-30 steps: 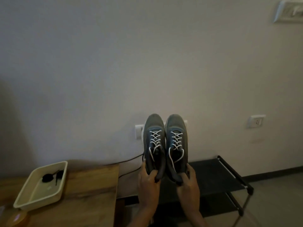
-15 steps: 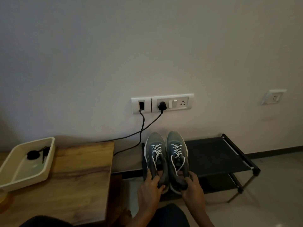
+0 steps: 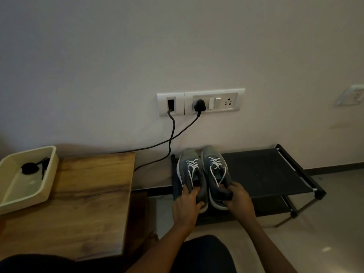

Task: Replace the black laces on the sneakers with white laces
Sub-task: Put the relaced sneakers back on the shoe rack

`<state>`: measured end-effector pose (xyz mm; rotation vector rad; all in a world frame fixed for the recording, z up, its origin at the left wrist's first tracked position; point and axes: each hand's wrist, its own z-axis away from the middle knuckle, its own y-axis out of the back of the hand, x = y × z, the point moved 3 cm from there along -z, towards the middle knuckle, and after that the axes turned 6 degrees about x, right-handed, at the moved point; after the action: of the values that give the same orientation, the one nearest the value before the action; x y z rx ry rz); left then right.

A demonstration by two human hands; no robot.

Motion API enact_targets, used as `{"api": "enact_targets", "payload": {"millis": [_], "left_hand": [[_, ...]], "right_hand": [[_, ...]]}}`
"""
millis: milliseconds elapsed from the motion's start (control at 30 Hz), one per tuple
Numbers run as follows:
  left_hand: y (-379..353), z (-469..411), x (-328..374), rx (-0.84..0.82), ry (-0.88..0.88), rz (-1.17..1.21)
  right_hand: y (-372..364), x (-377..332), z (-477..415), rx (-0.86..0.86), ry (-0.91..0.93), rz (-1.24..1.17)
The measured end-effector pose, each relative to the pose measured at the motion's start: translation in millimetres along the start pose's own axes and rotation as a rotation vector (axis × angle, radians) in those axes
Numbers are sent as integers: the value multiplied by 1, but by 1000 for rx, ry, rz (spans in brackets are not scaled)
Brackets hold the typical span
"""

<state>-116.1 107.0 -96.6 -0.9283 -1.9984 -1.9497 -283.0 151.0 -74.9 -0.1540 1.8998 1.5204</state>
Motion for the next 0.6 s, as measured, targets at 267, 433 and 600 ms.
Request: {"api": "enact_targets", "payload": {"millis": [267, 433, 600], "left_hand": [[-1, -7, 9, -39, 8, -114], [5, -8, 12, -80, 71, -47], [34, -5, 12, -38, 43, 59]], "right_hand": [[1, 1, -11, -59, -28, 61], [3, -10, -12, -148, -129, 179], [25, -64, -1, 93, -79, 213]]}}
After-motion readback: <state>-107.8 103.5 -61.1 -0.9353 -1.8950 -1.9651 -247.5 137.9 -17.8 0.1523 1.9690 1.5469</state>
